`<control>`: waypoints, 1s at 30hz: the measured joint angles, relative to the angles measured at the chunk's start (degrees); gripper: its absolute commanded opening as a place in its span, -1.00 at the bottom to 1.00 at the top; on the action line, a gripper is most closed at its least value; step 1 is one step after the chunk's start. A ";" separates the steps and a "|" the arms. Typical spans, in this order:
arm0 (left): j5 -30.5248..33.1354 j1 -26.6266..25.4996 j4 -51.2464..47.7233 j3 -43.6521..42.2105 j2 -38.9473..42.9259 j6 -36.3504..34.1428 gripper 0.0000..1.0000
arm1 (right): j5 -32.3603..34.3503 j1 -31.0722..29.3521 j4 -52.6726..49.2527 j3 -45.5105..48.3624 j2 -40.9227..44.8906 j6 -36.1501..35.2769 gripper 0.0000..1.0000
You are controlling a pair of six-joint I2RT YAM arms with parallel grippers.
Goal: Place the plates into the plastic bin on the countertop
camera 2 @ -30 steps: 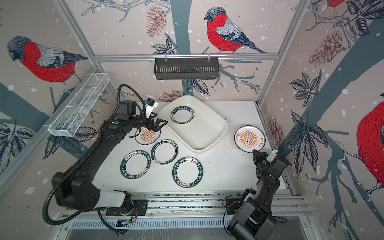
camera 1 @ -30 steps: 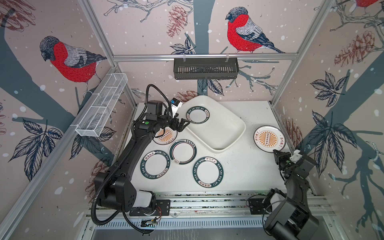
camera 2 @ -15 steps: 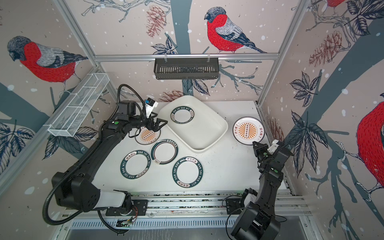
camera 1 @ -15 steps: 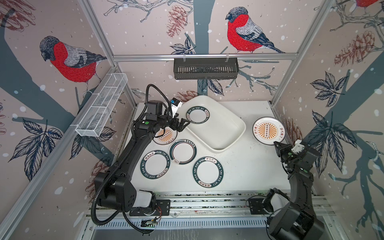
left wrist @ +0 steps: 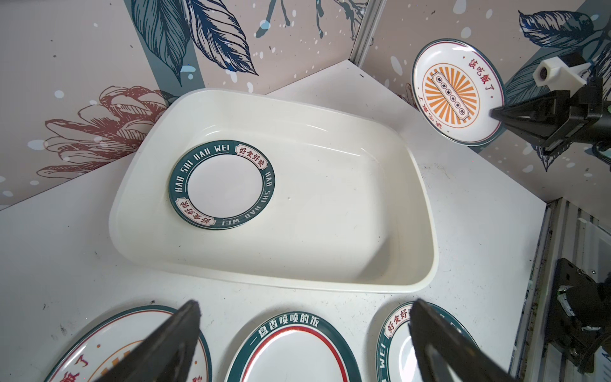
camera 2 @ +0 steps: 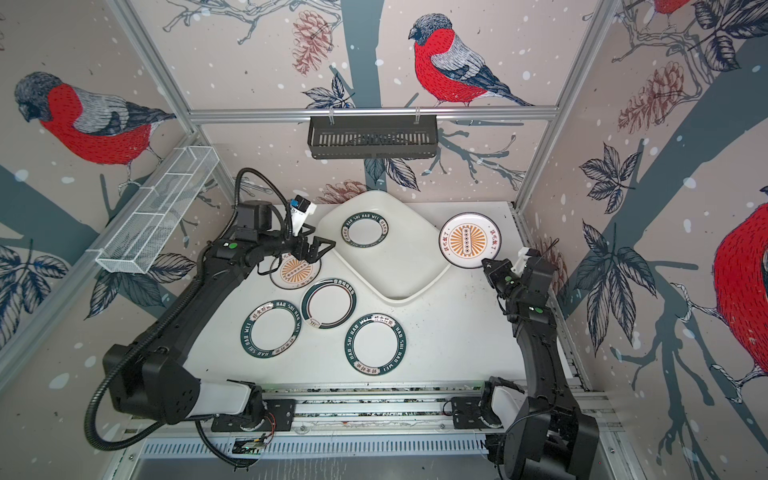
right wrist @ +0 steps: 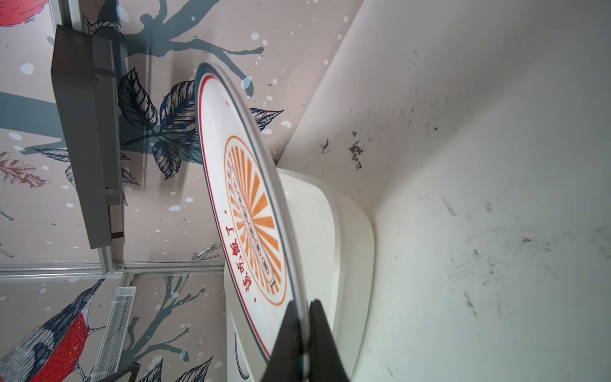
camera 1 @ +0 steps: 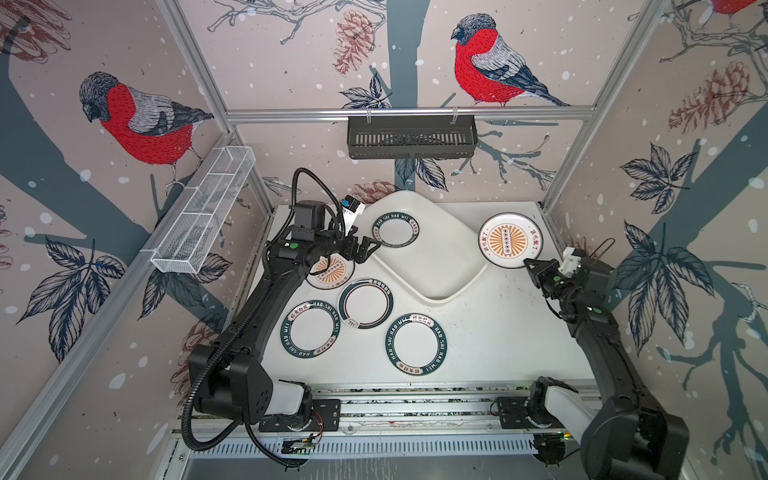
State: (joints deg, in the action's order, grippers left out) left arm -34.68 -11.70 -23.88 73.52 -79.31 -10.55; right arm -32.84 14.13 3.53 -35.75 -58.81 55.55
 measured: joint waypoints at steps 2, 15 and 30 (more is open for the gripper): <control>0.02 0.00 0.00 0.00 0.11 0.04 0.95 | 1.62 -3.02 1.25 -1.31 -1.79 0.09 -0.94; 0.20 -0.02 -0.26 0.00 0.55 0.04 0.95 | 9.14 -20.00 6.86 -11.32 -16.85 1.68 -0.94; 0.22 -0.02 -1.03 0.42 0.74 0.02 0.95 | 12.20 -30.97 13.53 -22.95 -37.35 4.00 -0.93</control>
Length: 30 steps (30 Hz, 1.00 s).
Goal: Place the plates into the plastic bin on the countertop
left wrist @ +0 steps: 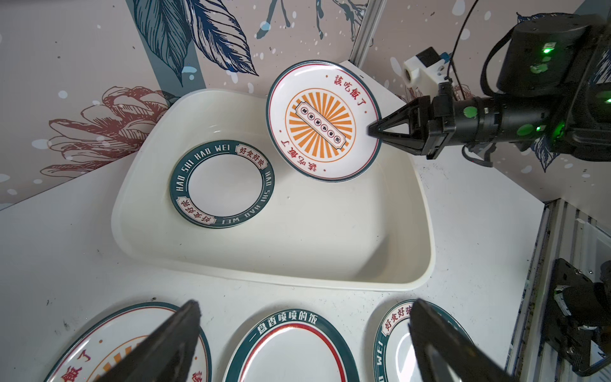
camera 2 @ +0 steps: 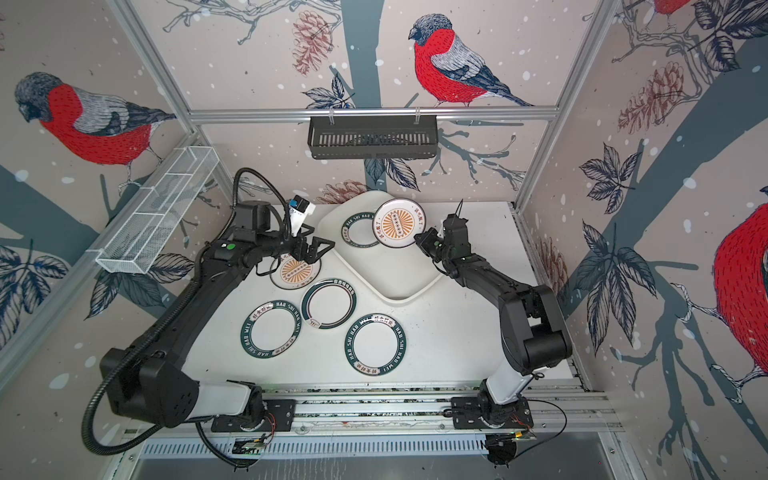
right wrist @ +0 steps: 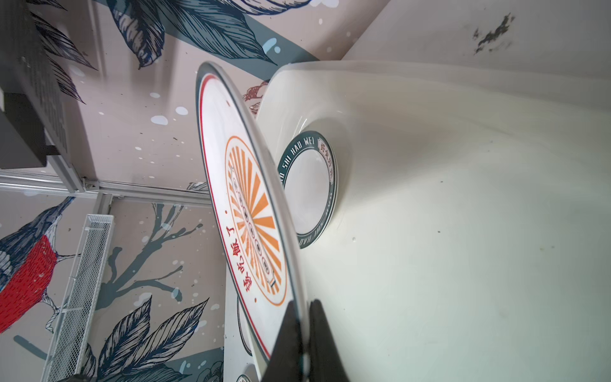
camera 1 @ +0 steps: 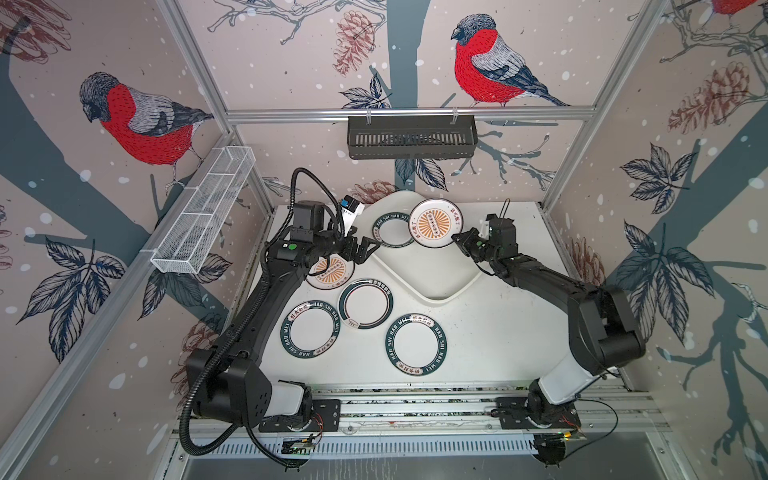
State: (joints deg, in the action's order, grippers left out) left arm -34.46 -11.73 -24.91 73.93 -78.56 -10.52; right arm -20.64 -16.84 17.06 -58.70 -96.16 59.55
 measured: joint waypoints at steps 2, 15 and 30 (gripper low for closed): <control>0.00 0.00 -0.04 0.17 0.04 0.00 0.96 | 0.04 -0.96 0.52 -2.49 -2.86 0.24 -0.93; 0.02 0.00 -0.22 0.17 0.04 -0.02 0.95 | 0.52 -4.92 -1.70 -17.46 -18.95 -1.36 -0.89; -0.02 0.00 -0.20 0.15 -0.94 0.22 0.95 | 0.76 -5.70 -5.53 -29.75 -29.90 -2.73 -0.85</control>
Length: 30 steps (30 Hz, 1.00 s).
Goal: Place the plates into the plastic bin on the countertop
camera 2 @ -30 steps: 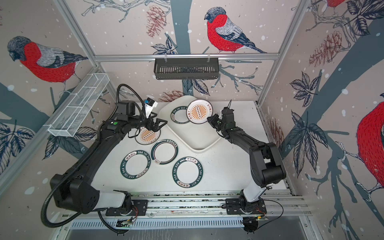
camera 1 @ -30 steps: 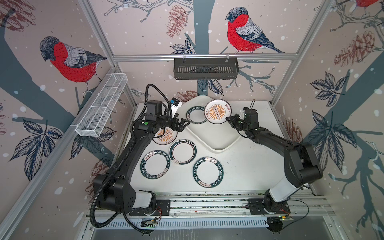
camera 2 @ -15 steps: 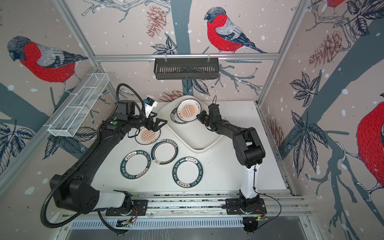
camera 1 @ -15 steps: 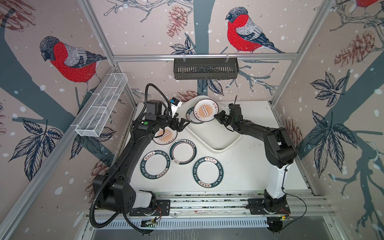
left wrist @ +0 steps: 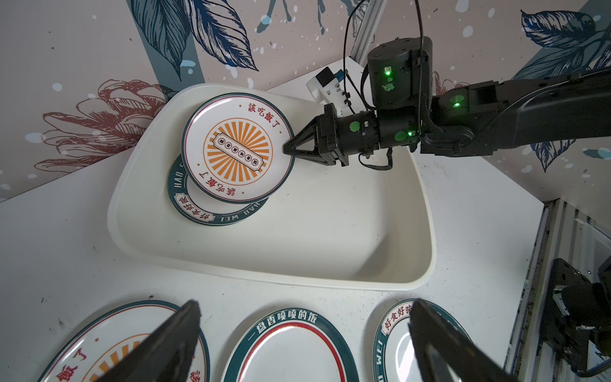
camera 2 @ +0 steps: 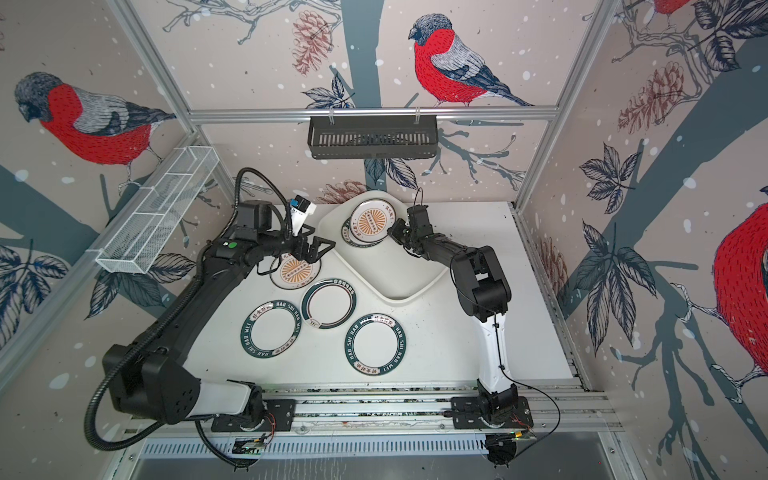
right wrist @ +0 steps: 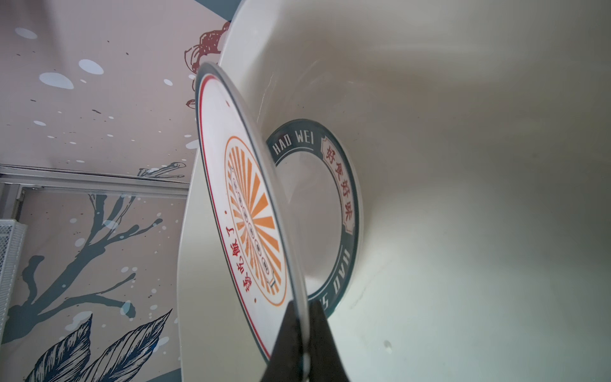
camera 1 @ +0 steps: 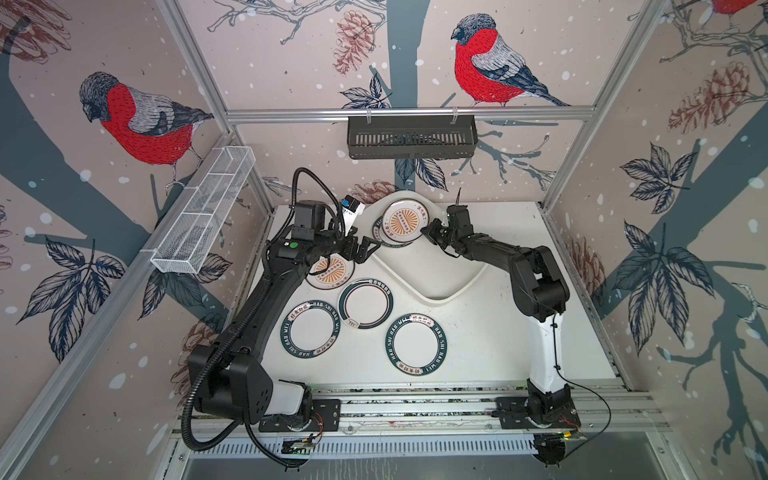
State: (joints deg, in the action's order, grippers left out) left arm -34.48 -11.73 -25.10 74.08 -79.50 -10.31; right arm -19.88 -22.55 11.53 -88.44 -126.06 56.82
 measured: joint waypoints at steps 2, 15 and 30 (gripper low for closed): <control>0.00 0.00 0.00 0.02 0.00 0.00 0.95 | -0.28 -0.04 -0.72 -1.42 -1.31 0.00 -0.85; 0.00 0.00 0.00 -0.17 -0.02 0.85 0.95 | -2.14 -0.70 -4.11 -9.62 -7.56 0.00 -0.81; -0.04 0.00 0.04 -0.46 -0.04 0.90 0.95 | -3.39 -0.87 -4.85 -11.26 -9.66 1.03 -0.76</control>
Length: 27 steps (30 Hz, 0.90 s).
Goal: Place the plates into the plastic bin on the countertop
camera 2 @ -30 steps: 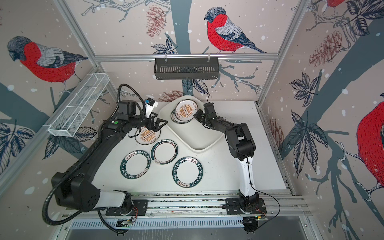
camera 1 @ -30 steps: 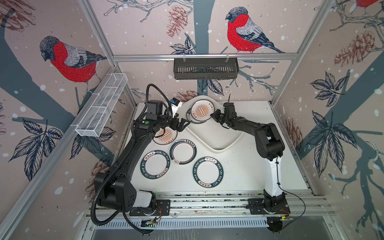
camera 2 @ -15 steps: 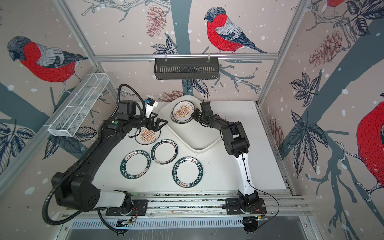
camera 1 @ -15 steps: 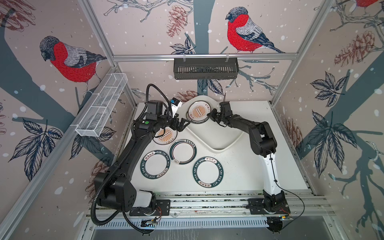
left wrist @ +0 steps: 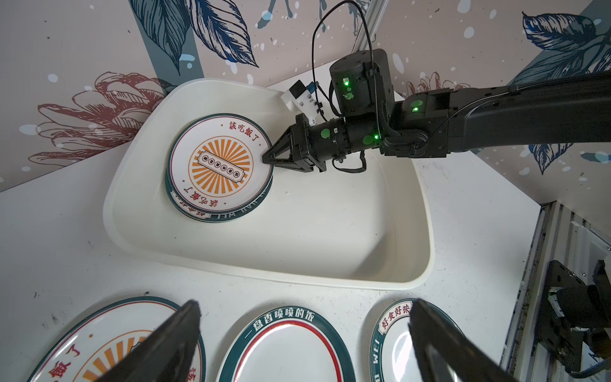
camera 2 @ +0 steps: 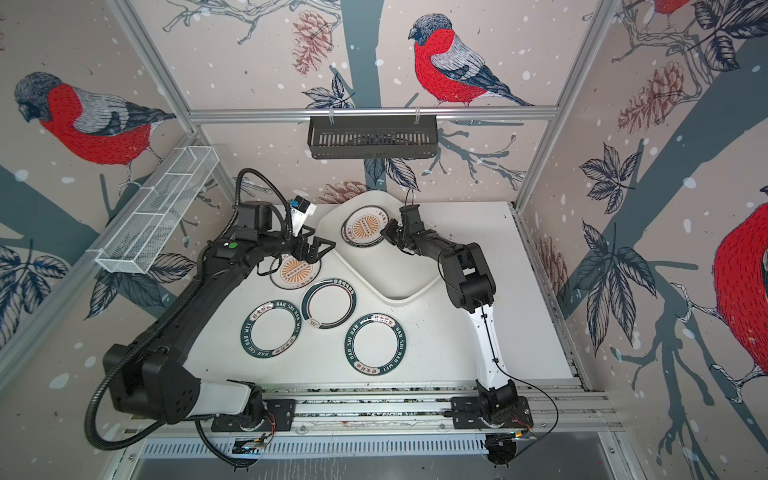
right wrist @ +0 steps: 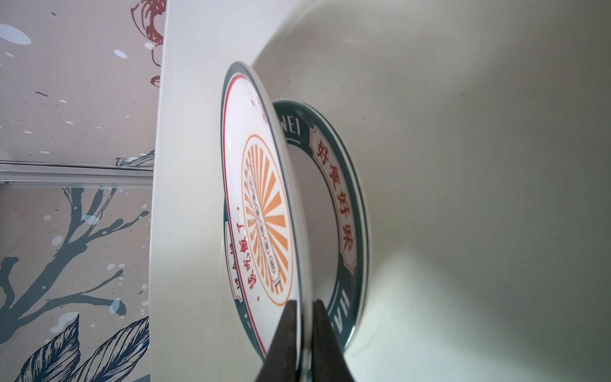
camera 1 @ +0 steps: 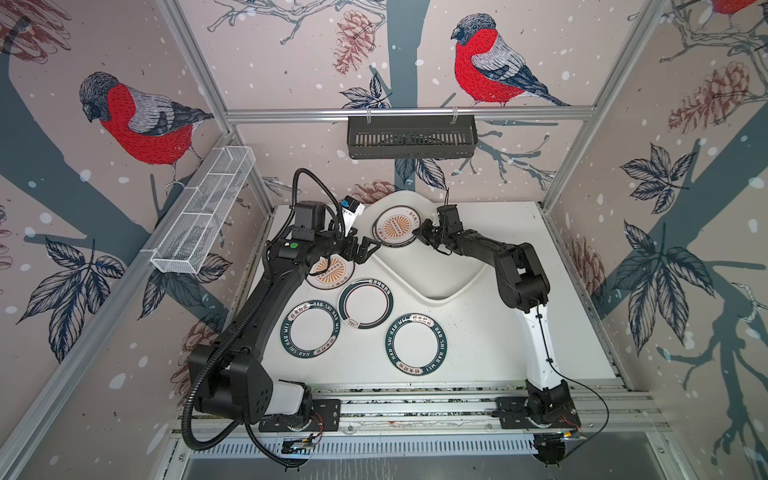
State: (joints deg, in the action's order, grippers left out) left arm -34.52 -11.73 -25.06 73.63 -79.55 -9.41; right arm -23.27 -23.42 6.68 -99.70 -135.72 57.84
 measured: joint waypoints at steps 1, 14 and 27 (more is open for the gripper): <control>0.00 0.00 0.00 -0.04 0.00 0.00 0.95 | -0.28 -0.02 0.17 -0.09 -0.15 0.63 -0.75; -0.09 0.00 0.00 -0.11 0.00 0.04 0.95 | -1.27 -0.13 0.26 -1.22 -1.07 0.90 -0.72; -0.39 0.00 0.02 -0.11 0.00 0.44 0.95 | -1.81 -0.11 -0.39 -1.22 -1.20 0.90 -0.65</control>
State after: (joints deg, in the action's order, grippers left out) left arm -34.92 -11.73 -25.04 73.52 -79.55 -8.97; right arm -25.08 -23.53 6.28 -100.92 -136.92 58.74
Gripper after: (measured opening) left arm 0.976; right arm 0.170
